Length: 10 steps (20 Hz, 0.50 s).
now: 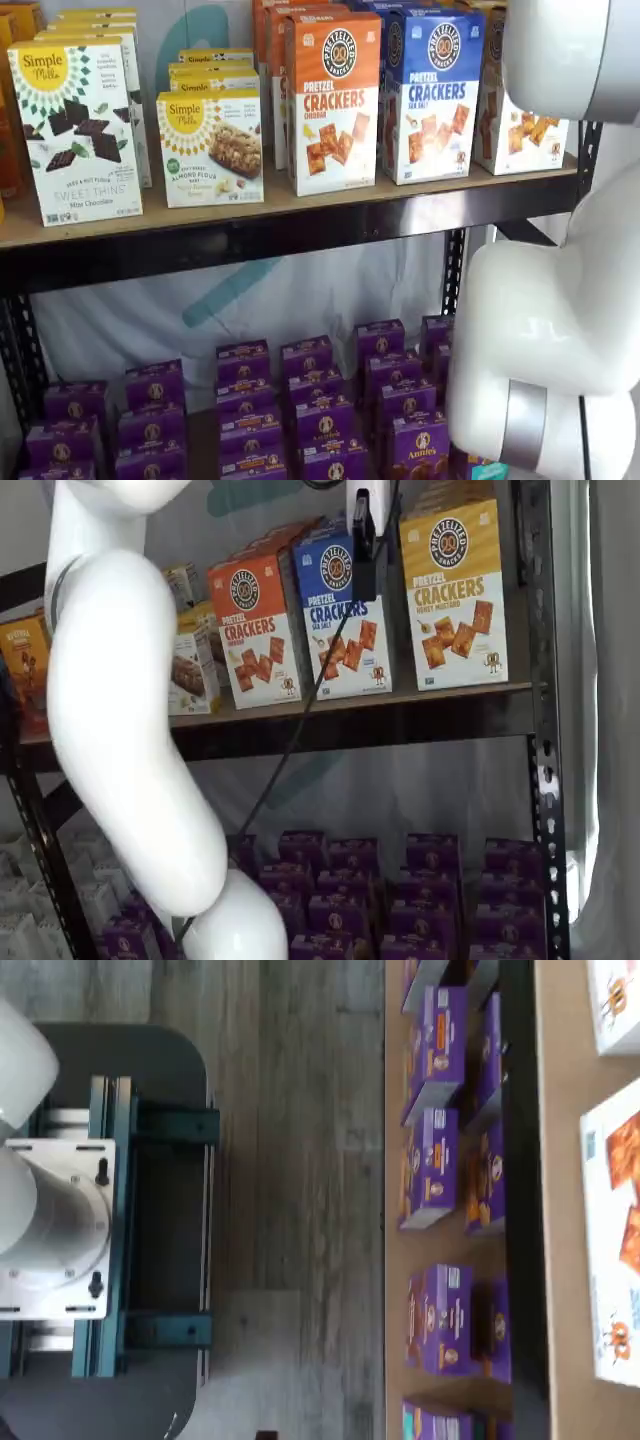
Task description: Retrieve the yellow and white box located on the top shelf, the sixth one from the left
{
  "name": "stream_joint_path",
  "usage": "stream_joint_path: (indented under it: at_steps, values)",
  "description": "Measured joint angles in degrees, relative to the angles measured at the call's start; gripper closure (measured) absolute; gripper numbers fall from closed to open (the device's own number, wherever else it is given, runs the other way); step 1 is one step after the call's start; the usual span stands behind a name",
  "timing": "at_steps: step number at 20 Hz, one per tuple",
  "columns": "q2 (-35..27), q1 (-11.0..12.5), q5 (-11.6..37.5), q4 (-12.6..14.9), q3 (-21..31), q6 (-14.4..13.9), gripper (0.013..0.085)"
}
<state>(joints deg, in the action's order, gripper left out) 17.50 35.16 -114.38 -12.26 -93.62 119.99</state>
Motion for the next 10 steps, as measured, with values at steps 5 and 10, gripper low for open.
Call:
stream_joint_path:
  at_steps: [5,10]
  values:
    - [-1.12,0.71,-0.10,-2.24,-1.90,-0.42,0.0130]
    - [-2.23,0.79,0.00,-2.68,-3.63,-0.66,0.0130]
